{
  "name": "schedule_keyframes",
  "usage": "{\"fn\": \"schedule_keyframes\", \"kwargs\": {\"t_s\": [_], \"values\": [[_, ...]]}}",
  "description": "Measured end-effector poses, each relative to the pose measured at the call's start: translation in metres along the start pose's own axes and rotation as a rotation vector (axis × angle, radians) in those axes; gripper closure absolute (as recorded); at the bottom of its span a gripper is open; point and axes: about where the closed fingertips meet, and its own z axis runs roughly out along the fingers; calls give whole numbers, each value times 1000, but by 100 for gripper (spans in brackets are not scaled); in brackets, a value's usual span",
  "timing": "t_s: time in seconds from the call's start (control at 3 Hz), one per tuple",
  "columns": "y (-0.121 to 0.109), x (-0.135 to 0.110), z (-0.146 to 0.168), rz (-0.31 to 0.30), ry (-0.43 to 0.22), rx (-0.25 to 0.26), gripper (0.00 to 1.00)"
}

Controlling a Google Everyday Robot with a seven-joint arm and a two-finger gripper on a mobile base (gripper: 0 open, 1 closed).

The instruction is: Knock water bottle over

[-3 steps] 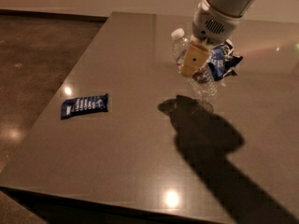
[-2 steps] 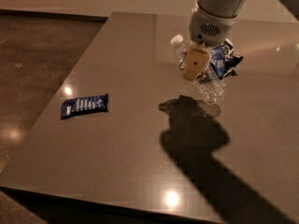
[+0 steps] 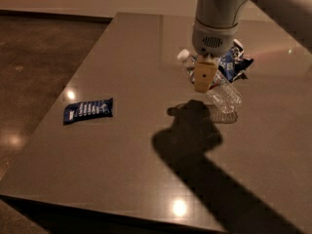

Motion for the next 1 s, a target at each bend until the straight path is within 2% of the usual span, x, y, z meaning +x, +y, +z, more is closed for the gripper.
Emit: {"fn": "schedule_keyframes", "kwargs": {"t_s": [0.67,1.0], "values": [[13,3,19,-66,57,-36,15],[26,3,32,-112,69,-74,0]]}}
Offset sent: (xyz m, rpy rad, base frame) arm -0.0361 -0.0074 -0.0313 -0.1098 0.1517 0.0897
